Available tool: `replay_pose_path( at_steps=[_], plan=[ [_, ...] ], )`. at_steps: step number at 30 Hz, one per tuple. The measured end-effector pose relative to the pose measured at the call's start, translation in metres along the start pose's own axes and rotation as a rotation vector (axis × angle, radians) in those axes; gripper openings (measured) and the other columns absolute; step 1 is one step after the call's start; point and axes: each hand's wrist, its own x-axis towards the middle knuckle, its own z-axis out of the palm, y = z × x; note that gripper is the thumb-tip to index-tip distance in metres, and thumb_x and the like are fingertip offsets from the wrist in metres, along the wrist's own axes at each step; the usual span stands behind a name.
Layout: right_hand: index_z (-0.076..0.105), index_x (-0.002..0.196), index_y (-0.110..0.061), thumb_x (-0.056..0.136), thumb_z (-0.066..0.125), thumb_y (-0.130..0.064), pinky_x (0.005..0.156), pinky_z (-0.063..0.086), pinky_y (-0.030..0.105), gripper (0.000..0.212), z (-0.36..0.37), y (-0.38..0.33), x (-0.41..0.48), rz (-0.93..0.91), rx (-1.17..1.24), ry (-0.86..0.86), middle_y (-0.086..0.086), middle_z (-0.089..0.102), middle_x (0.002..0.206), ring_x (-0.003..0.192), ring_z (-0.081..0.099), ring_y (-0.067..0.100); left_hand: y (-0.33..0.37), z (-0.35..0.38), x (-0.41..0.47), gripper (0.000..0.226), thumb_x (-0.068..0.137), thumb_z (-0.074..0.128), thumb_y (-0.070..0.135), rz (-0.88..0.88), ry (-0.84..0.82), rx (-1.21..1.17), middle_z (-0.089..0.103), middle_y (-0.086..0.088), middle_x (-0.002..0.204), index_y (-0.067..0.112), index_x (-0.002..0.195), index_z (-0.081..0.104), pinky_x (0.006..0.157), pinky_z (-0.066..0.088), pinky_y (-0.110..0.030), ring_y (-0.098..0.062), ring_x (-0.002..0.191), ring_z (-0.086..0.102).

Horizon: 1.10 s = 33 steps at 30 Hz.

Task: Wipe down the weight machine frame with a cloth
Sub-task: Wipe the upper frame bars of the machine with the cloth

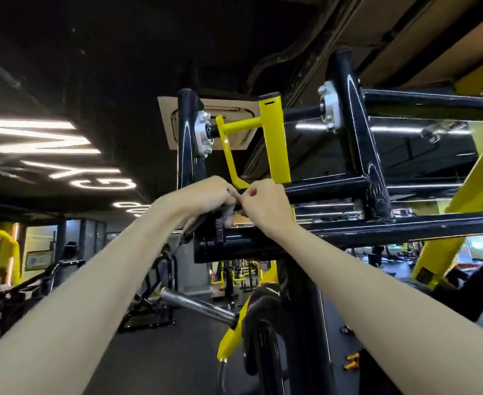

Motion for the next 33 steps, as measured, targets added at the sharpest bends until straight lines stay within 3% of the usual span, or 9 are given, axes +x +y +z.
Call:
replay_pose_path(
  at_steps=[5,8,11,14,17,22,25,30,33],
  plan=[
    [0.069,0.092,-0.005,0.086,0.05,-0.016,0.072,0.042,0.03,0.022,-0.04,0.012,-0.009,-0.071,0.019,-0.114,0.01,0.061,0.099,0.092,0.054,0.026,0.037,0.004,-0.023,0.03,0.092,0.05,0.001,-0.108,0.112,0.123,0.065,-0.008,0.11,0.009,0.117,0.065,0.095,0.045,-0.032,-0.022,0.104,0.059],
    [0.067,0.088,-0.006,0.086,0.049,-0.014,0.073,0.045,0.032,0.02,-0.074,0.038,-0.013,-0.092,0.018,-0.167,0.012,0.064,0.1,0.093,0.059,0.03,0.061,0.016,-0.031,0.025,0.094,0.045,-0.001,-0.171,0.254,-0.207,0.067,-0.022,0.107,0.008,0.104,0.066,0.096,0.05,-0.044,-0.032,0.103,0.064],
    [0.068,0.083,-0.012,0.087,0.054,-0.018,0.083,0.049,0.034,0.016,-0.106,0.068,-0.013,-0.05,0.1,-0.226,0.008,0.067,0.1,0.097,0.059,0.024,0.095,0.044,-0.023,0.026,0.096,0.045,0.005,-0.228,0.359,-0.4,0.067,-0.019,0.109,0.012,0.101,0.069,0.097,0.048,-0.047,-0.032,0.104,0.063],
    [0.064,0.078,-0.015,0.092,0.057,-0.034,0.088,0.046,0.032,0.025,-0.136,0.081,-0.019,0.077,0.429,-0.374,0.002,0.065,0.087,0.086,0.058,0.016,0.126,0.082,-0.012,0.027,0.095,0.044,0.003,-0.247,0.303,-0.495,0.067,-0.016,0.107,0.009,0.103,0.07,0.088,0.05,-0.04,-0.029,0.099,0.063],
    [0.068,0.107,-0.009,0.088,0.052,-0.061,0.097,0.048,0.036,0.057,-0.164,0.098,-0.033,0.242,0.584,-0.573,0.002,0.069,0.106,0.097,0.065,0.016,0.141,0.115,-0.005,0.027,0.094,0.045,0.004,-0.288,0.26,-0.498,0.068,-0.012,0.091,0.012,0.089,0.07,0.082,0.047,-0.039,-0.027,0.085,0.061],
    [0.063,0.118,-0.003,0.083,0.072,-0.006,0.086,0.055,0.04,0.037,-0.188,0.151,-0.064,0.414,0.58,-0.739,0.009,0.069,0.112,0.102,0.066,0.023,0.143,0.162,-0.005,0.028,0.092,0.046,-0.001,-0.392,0.181,-0.596,0.064,-0.007,0.07,0.011,0.074,0.064,0.061,0.046,-0.026,-0.021,0.063,0.058],
    [0.061,0.116,0.006,0.084,0.071,-0.008,0.089,0.053,0.043,0.036,-0.188,0.167,-0.078,0.597,0.607,-0.642,0.016,0.068,0.112,0.1,0.066,0.028,0.133,0.188,-0.013,0.028,0.097,0.044,0.005,-0.384,0.051,-0.597,0.069,-0.012,0.085,0.011,0.086,0.069,0.071,0.044,-0.034,-0.025,0.076,0.06],
    [0.056,0.12,0.006,0.096,0.057,-0.016,0.068,0.052,0.035,0.032,-0.184,0.174,-0.094,0.785,0.765,-0.549,0.015,0.067,0.112,0.091,0.065,0.026,0.112,0.209,-0.03,0.016,0.094,0.058,0.015,-0.362,-0.006,-0.818,0.07,-0.005,0.099,0.013,0.108,0.065,0.069,0.057,-0.032,-0.014,0.084,0.066],
    [0.055,0.12,0.0,0.1,0.05,-0.021,0.064,0.052,0.035,0.03,-0.179,0.176,-0.104,0.841,0.879,-0.548,0.013,0.067,0.106,0.085,0.066,0.024,0.094,0.216,-0.04,0.049,0.081,0.07,0.002,-0.395,-0.103,-0.824,0.064,-0.004,0.123,0.017,0.125,0.056,0.084,0.057,-0.041,-0.02,0.104,0.064]
  ],
)
